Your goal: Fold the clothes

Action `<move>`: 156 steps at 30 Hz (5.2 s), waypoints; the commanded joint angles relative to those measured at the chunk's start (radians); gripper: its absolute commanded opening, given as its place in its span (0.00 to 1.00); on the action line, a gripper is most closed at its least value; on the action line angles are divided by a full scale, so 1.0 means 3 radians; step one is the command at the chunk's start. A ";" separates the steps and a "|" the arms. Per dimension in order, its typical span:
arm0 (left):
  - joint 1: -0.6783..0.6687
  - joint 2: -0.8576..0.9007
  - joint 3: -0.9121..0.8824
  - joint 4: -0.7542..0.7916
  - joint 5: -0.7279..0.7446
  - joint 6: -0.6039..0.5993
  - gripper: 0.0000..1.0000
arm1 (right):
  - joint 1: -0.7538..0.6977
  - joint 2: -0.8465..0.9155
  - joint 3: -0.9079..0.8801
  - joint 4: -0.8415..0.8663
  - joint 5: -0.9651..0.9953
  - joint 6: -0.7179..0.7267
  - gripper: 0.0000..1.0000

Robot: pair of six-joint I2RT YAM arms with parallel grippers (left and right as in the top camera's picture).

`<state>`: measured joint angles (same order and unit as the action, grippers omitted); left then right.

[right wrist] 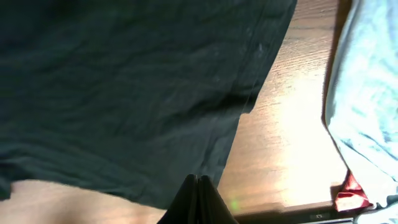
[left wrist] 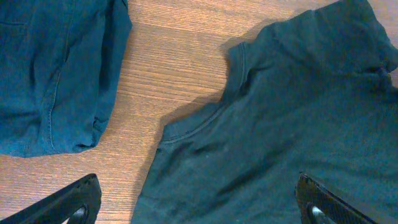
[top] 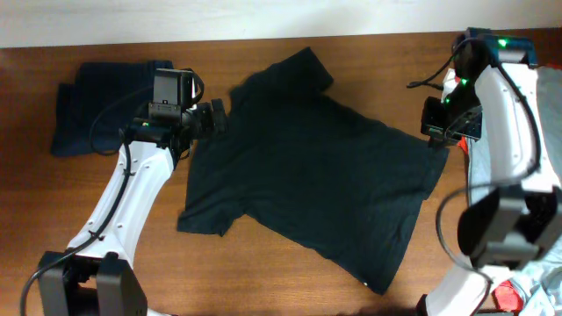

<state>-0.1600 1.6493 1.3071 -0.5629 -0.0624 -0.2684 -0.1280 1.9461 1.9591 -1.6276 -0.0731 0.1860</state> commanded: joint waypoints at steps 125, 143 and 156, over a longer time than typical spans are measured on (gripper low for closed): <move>-0.0468 0.2101 0.2056 0.0313 0.0184 0.0888 0.00 | -0.0731 -0.2366 -0.3244 0.2511 0.0484 0.0975 0.99; -0.0460 0.2649 0.2054 0.0465 -0.0223 0.0975 0.01 | -0.0731 -0.2366 -0.3244 0.2511 0.0484 0.0975 0.99; -0.0437 0.2724 0.2054 0.0472 -0.0404 0.0975 0.01 | -0.0731 -0.2366 -0.3244 0.2511 0.0484 0.0975 0.99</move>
<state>-0.3019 2.4363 1.9133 -0.4244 -0.1631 0.0082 -0.3408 1.2354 0.9714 -0.8738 0.0601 0.4744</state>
